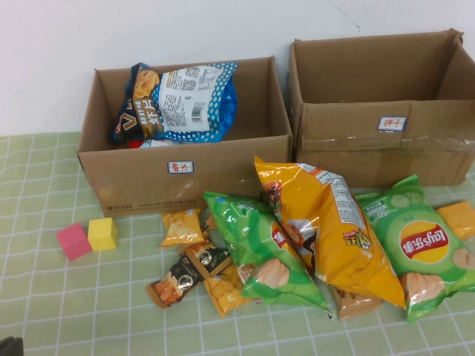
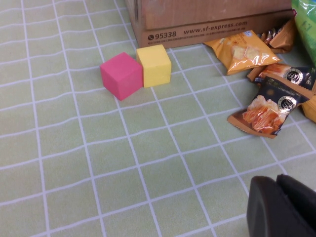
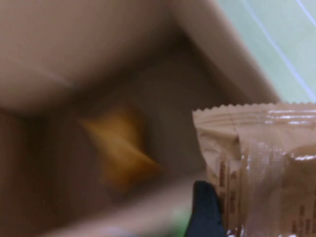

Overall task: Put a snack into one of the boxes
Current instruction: Place the biscuit in the biscuit box

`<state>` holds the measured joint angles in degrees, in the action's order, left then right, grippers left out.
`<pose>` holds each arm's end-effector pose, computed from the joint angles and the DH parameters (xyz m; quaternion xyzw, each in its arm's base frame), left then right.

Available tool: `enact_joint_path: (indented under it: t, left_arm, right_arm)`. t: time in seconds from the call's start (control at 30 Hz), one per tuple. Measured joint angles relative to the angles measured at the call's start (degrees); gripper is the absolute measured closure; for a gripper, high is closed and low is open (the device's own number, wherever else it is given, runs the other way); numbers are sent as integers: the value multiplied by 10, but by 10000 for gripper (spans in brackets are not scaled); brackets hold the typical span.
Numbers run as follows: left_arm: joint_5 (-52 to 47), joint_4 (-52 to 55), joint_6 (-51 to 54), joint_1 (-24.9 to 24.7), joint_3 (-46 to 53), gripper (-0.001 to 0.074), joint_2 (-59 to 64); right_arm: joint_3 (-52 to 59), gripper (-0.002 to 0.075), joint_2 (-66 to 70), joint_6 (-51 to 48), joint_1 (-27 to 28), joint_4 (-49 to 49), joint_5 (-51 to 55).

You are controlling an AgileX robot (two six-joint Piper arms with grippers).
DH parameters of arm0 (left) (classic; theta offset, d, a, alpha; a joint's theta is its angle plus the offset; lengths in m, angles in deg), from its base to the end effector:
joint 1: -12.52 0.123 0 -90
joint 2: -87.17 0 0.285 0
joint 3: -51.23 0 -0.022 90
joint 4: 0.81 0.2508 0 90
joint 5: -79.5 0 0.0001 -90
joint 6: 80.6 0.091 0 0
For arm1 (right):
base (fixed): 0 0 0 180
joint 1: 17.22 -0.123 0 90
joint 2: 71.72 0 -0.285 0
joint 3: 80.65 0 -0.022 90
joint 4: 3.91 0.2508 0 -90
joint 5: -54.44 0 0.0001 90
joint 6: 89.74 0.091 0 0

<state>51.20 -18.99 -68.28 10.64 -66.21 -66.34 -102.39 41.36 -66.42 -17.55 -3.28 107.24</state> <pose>0.0756 -0.0160 0.2365 0.0250 0.8469 -0.0890 0.5236 0.4162 0.0032 0.3275 0.1914 0.9320 0.0682 0.3003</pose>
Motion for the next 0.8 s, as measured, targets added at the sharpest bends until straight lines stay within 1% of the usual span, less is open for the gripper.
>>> enact_joint_path:
  t: [0.1,0.27,0.37,0.43,0.5,0.67,0.73,0.8]
  left_arm:
    - [0,0,0,0,0,737,0]
    - [0,0,0,0,0,737,0]
    - [0,0,0,0,0,737,0]
    - [0,0,0,0,0,737,0]
    - [0,0,0,0,0,737,0]
    - [0,0,3,0,0,737,0]
    - [0,0,3,0,0,737,0]
    - [0,0,3,0,0,737,0]
  right_arm:
    - [-64,264,1,-46,0,92,-75]
    - [-96,264,30,-149,-14,269,-278]
    - [-97,264,61,-239,-28,304,-353]
    - [-97,264,81,-293,-36,311,-363]
    - [-96,264,101,-317,-43,313,-363]
    - [-96,208,125,-334,-50,314,-358]
    - [-97,209,125,-335,-50,314,-357]
    - [-105,231,123,-336,-50,313,-347]
